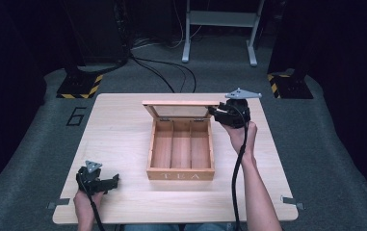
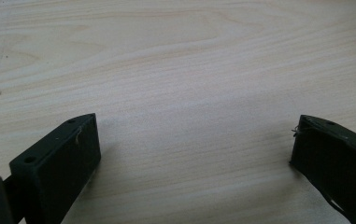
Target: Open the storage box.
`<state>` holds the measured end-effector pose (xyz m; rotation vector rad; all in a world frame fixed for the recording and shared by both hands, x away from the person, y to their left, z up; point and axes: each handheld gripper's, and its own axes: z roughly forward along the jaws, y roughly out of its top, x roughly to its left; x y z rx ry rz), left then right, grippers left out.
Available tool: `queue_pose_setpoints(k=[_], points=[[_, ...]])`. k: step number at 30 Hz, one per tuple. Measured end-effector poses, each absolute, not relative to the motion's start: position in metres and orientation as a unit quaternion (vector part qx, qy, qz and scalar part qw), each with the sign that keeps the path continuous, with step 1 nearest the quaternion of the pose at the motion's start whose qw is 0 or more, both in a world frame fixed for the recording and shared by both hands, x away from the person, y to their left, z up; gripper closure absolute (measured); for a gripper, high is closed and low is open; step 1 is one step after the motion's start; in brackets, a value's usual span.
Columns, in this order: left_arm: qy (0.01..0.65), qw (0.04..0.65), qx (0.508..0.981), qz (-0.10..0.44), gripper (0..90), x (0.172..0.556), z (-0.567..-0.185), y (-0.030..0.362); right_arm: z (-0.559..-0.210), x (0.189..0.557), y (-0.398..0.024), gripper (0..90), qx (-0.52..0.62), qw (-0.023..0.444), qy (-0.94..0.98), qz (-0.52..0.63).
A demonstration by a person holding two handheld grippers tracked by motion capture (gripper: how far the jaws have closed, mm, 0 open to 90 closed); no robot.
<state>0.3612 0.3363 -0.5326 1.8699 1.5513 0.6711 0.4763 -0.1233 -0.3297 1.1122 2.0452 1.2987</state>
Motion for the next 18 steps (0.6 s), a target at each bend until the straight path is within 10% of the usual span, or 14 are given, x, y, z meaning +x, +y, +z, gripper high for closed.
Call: queue_pose_setpoints(k=[18], points=[[0.586,0.305,0.707,0.253,1.1,0.3611,-0.5326,0.3364,-0.3297,0.4762,-0.1233,58.2,0.405,0.236,0.746,0.473]])
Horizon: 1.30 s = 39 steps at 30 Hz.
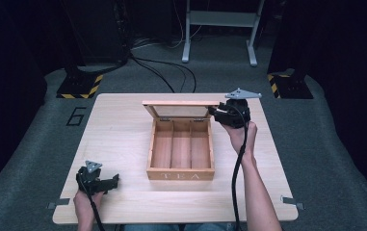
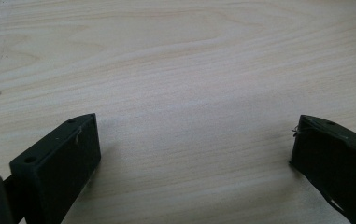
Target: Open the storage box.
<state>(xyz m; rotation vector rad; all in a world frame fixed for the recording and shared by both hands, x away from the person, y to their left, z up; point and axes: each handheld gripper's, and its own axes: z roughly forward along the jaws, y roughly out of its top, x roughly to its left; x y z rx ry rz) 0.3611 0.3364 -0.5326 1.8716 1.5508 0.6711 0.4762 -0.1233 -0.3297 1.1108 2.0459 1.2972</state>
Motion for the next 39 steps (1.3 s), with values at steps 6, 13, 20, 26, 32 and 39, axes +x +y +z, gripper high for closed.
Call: queue_pose_setpoints(k=[6,13,20,26,32,39], points=[[0.586,0.305,0.707,0.253,1.1,0.361,-0.533,0.336,-0.33,0.476,-0.123,58.2,0.405,0.236,0.746,0.473],[0.586,0.306,0.706,0.253,1.1,0.361,-0.533,0.336,-0.33,0.475,-0.123,58.2,0.403,0.237,0.747,0.472],[0.586,0.305,0.707,0.253,1.1,0.361,-0.533,0.336,-0.332,0.471,-0.123,57.0,0.4,0.239,0.748,0.472],[0.586,0.306,0.706,0.253,1.1,0.361,-0.533,0.336,-0.338,0.461,-0.124,53.7,0.393,0.236,0.753,0.473],[0.581,0.301,0.713,0.253,1.2,0.361,-0.532,0.337,-0.347,0.447,-0.122,49.1,0.387,0.239,0.758,0.468],[0.581,0.3,0.713,0.254,1.2,0.361,-0.532,0.337,-0.364,0.431,-0.122,45.7,0.386,0.228,0.766,0.46]])
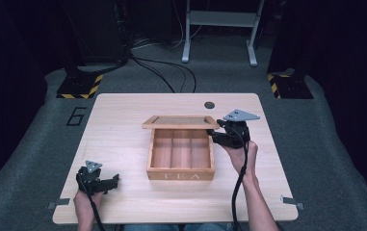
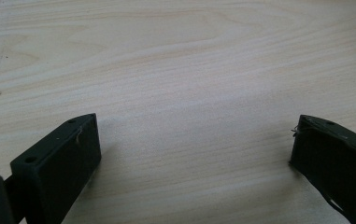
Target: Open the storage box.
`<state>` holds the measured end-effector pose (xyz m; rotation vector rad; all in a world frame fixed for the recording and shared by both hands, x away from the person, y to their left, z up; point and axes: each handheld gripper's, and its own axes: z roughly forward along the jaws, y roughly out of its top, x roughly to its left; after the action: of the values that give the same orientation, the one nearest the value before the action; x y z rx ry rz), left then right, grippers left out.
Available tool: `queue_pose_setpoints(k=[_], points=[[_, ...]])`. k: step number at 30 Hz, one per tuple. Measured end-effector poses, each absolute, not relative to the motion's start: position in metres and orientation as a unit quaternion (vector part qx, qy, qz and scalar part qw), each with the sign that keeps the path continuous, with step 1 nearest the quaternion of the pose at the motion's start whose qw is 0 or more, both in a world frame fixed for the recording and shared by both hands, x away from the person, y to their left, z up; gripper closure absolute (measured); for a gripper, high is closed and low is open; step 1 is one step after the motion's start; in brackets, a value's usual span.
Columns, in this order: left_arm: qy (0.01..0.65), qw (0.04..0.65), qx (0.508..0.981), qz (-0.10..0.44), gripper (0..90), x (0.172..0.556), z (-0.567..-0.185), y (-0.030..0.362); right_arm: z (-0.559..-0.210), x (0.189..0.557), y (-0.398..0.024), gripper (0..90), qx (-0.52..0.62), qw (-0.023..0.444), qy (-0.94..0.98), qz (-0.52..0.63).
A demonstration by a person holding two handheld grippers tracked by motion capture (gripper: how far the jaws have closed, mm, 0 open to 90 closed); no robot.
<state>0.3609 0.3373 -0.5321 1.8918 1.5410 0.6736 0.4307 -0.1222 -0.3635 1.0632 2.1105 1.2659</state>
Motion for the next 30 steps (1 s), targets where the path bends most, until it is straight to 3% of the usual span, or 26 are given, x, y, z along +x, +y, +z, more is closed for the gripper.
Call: queue_pose_setpoints(k=[14,30], points=[[0.582,0.302,0.711,0.253,1.2,0.361,-0.532,0.337,-0.403,0.407,-0.123,41.3,0.401,0.206,0.769,0.454],[0.582,0.302,0.711,0.254,1.2,0.361,-0.532,0.337,-0.44,0.396,-0.121,42.9,0.413,0.17,0.784,0.431]])
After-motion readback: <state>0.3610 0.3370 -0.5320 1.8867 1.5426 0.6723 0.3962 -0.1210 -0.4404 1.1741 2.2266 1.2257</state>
